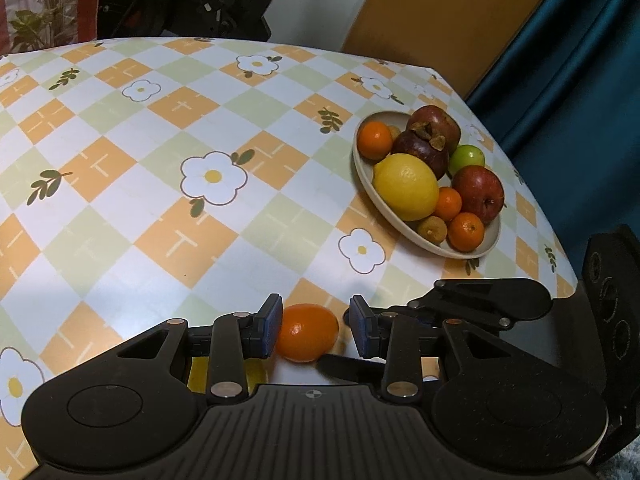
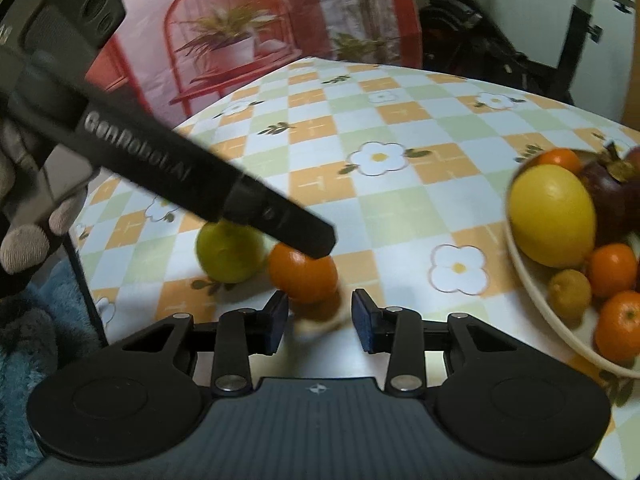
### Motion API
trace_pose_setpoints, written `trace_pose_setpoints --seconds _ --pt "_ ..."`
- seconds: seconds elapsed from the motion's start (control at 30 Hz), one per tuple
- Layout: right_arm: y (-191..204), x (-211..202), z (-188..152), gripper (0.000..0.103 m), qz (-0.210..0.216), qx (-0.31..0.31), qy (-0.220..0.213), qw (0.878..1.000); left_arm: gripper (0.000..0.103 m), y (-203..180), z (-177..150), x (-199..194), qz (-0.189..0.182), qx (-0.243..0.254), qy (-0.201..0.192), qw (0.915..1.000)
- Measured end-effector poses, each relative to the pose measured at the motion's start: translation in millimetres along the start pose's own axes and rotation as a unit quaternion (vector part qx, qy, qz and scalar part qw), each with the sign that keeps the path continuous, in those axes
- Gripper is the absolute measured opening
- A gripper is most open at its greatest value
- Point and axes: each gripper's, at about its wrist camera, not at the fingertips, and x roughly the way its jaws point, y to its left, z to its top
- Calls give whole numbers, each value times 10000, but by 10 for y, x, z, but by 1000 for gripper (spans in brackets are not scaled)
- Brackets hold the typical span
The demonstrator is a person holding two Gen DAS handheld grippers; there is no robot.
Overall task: Organize fruits
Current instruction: 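Move the left tool to another tangerine beside the green fruit, then close the left tool around the tangerine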
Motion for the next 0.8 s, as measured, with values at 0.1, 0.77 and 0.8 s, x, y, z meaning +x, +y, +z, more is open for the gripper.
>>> trace_pose_setpoints --seconds 0.1,0.77,0.8 --pt "-3 -9 0 38 -22 11 -20 10000 39 62 17 4 19 -132 37 9999" --pt "61 47 13 39 62 -33 -67 10000 38 93 26 181 -207 -275 402 9986" --pt "58 39 8 39 49 -31 -75 10000 38 77 21 184 -201 -258 386 9987"
